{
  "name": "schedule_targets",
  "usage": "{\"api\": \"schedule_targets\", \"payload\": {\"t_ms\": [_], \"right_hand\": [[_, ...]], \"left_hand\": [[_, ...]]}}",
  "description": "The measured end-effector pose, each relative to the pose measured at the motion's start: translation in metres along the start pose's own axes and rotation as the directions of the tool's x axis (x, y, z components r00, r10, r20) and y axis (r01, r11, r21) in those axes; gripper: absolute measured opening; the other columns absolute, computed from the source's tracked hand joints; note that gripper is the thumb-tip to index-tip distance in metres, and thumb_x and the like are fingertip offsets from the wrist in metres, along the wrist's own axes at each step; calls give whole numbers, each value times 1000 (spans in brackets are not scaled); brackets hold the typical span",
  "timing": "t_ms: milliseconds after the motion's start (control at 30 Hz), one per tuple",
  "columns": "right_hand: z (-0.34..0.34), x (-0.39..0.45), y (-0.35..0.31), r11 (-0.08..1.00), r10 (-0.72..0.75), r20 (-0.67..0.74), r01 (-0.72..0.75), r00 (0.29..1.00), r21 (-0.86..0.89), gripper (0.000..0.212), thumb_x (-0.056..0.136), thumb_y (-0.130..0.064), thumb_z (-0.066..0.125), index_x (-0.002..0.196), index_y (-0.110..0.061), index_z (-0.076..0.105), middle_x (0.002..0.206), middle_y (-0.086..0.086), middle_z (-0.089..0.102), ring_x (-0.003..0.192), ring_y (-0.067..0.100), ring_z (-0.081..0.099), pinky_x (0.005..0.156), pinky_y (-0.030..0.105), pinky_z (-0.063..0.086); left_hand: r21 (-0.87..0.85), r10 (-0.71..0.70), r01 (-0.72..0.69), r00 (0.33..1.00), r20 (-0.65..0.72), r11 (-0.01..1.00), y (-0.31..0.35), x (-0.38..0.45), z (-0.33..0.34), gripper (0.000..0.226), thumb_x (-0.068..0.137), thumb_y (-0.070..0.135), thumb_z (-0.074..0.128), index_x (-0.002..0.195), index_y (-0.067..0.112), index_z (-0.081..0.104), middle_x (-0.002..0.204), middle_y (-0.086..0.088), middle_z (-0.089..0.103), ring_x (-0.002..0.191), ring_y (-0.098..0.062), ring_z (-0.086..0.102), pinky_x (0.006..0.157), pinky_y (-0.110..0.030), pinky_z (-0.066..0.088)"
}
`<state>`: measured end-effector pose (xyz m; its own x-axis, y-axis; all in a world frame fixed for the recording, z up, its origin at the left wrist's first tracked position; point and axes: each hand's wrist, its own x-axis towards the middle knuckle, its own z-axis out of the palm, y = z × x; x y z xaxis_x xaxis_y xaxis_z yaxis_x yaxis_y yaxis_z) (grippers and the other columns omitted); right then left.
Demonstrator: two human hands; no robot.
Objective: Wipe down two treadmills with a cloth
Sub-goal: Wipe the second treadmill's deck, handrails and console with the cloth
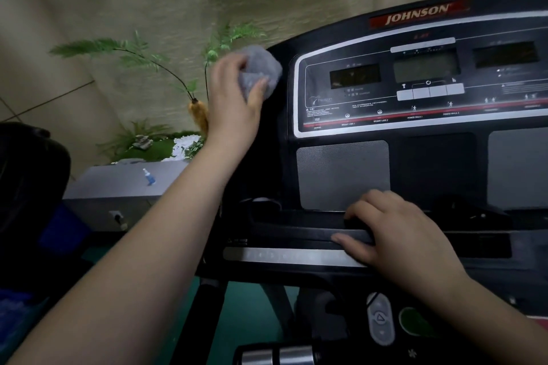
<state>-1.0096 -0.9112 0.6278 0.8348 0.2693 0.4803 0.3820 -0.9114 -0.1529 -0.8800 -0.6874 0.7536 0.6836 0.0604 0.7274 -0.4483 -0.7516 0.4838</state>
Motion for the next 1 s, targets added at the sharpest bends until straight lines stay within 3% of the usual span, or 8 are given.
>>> {"api": "schedule_targets", "payload": {"t_ms": [67,133,300,400,533,767,867,1000], "right_hand": [[0,0,0,1000,1,-8,-1,1000,0,42,80,-67,43,83,-29,59,81,-10,51,77,17,55,65,32,48],[0,0,1,1000,-3,-2,3,1000,0,41,80,-67,42,83,-29,59,81,-10,52,78,17,55,65,32,48],[-1,0,0,1000,-12,-7,12,1000,5,41,80,-67,41,83,-30,60,81,-10,53,78,17,55,65,31,46],[-1,0,0,1000,-16,-12,16,1000,6,41,80,-66,42,82,-29,60,80,-10,52,77,17,54,65,31,45],[-3,-2,0,1000,-15,-12,15,1000,3,38,79,-64,49,84,-28,61,81,-9,53,77,17,55,65,29,43],[-3,-2,0,1000,-24,-23,24,999,-9,37,79,-62,51,83,-27,62,80,-8,54,75,18,55,63,27,36],[-3,-2,0,1000,-25,-23,24,999,-6,37,79,-61,52,83,-26,62,80,-8,54,76,18,55,62,28,39],[-4,-3,-1,1000,-22,-27,22,999,-2,38,79,-62,51,82,-26,62,81,-7,55,76,18,55,62,29,40]], "left_hand": [[108,24,-41,988,152,993,-7,1,18,40,92,18,56,130,5,54,143,-20,43,134,-30,39,109,-22,21],[139,55,-77,986,156,987,-13,-14,24,38,93,9,55,131,6,56,145,-20,41,135,-29,39,107,-15,18],[173,85,-137,957,277,975,-42,-68,-6,33,84,-3,56,115,2,68,119,-19,64,111,-34,59,91,-10,28],[258,6,-103,936,353,960,-48,-95,-15,37,89,2,57,123,12,64,124,-10,63,112,-29,57,92,-20,36],[417,-46,-161,895,444,895,-37,-107,-5,33,92,13,49,124,19,56,127,-6,50,106,-32,53,77,-36,45],[349,-136,-161,712,689,923,-49,-113,-11,30,98,27,43,124,19,57,131,1,51,118,-22,47,93,-32,38],[336,-162,-126,688,707,933,-43,-111,-9,30,99,30,43,124,19,56,128,1,53,118,-20,46,91,-28,33],[213,-143,-15,694,706,977,-37,-118,-15,18,96,28,49,109,22,60,109,6,55,106,-16,49,85,-28,36]]}}
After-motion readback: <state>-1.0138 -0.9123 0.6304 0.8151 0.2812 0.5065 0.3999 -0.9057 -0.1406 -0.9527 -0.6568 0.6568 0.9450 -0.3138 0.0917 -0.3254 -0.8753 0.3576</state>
